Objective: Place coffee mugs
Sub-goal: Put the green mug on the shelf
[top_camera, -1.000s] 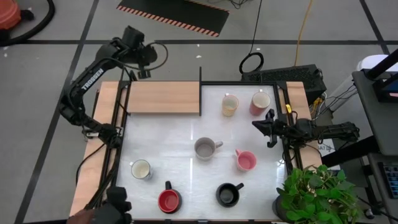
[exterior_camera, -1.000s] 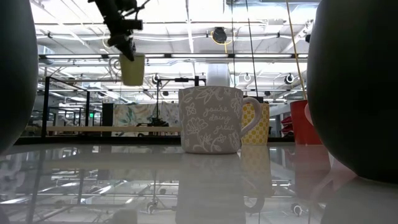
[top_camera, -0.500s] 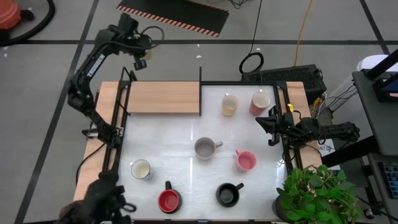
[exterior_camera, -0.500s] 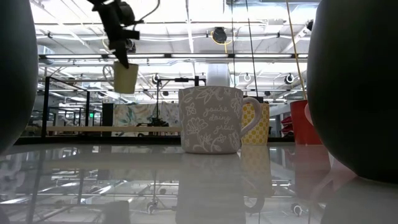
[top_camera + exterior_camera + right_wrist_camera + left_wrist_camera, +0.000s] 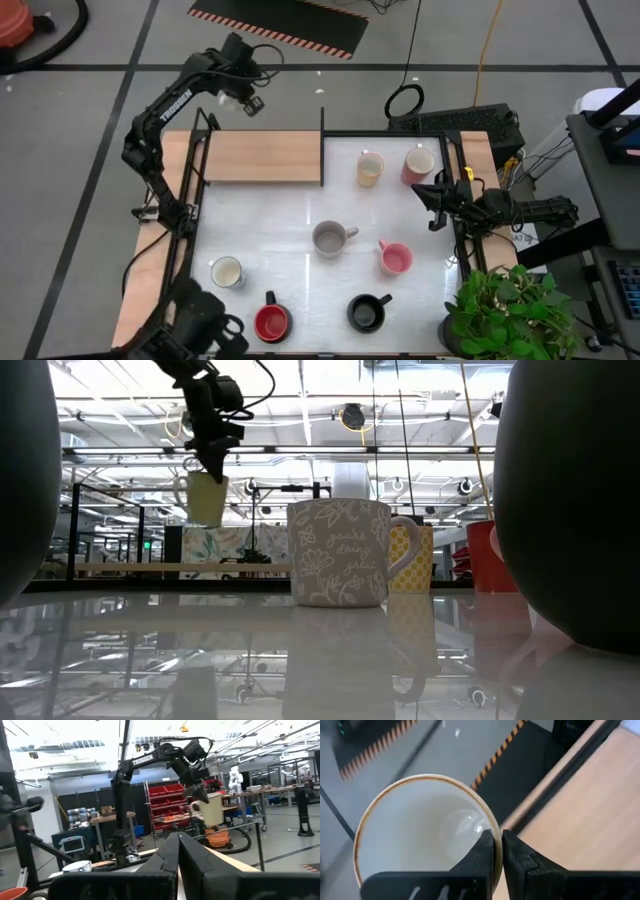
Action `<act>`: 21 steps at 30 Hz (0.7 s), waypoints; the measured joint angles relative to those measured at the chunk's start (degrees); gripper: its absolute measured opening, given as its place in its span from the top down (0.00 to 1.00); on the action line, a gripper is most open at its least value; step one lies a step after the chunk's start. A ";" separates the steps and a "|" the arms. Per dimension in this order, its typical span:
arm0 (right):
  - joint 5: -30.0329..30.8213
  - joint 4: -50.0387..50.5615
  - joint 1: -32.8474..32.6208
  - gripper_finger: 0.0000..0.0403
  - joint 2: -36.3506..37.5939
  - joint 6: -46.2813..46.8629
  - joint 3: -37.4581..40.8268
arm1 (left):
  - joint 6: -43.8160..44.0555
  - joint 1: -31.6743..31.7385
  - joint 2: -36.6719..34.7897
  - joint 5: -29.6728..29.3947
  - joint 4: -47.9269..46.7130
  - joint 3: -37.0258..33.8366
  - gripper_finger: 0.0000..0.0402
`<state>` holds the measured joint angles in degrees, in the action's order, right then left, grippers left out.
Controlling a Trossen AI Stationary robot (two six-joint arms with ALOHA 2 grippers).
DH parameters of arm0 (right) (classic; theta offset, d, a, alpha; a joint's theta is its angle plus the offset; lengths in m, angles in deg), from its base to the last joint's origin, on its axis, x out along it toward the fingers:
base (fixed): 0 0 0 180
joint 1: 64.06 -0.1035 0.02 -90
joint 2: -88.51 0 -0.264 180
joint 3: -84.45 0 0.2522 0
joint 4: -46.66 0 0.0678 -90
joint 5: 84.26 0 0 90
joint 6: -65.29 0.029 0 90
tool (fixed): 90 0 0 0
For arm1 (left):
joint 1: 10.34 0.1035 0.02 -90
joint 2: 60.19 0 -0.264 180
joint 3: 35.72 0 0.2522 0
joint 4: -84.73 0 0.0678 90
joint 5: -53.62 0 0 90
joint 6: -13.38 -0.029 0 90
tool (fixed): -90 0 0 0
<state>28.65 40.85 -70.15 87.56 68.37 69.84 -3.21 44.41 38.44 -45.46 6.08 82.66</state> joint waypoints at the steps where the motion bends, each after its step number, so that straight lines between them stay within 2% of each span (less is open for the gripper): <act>1: -0.03 -0.12 0.00 1.00 0.00 -0.52 0.00 | 2.45 -0.53 -0.31 -0.24 -1.02 0.00 0.95; 4: -0.16 -1.37 0.00 1.00 0.00 -1.25 0.00 | 6.94 -2.12 -1.49 -0.83 -3.94 -0.62 0.95; 6: -0.30 -2.81 0.00 1.00 0.00 -1.41 0.00 | 8.69 -2.51 -2.62 -0.86 -2.45 -2.78 0.95; 10: -0.42 -5.42 0.00 1.00 0.00 -0.71 0.00 | 13.49 -1.90 -6.85 -3.54 3.68 -11.03 0.95; 15: -0.63 -5.31 -0.02 1.00 0.00 2.63 0.00 | 15.85 -0.18 -12.28 -3.90 9.74 -22.74 0.95; 21: -0.59 -4.61 -0.02 1.00 -2.00 6.75 0.00 | 17.00 2.17 -17.14 -4.52 12.82 -30.08 0.95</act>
<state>28.06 36.24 -70.17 85.56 75.12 69.84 13.79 46.58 21.30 -49.98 18.89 52.58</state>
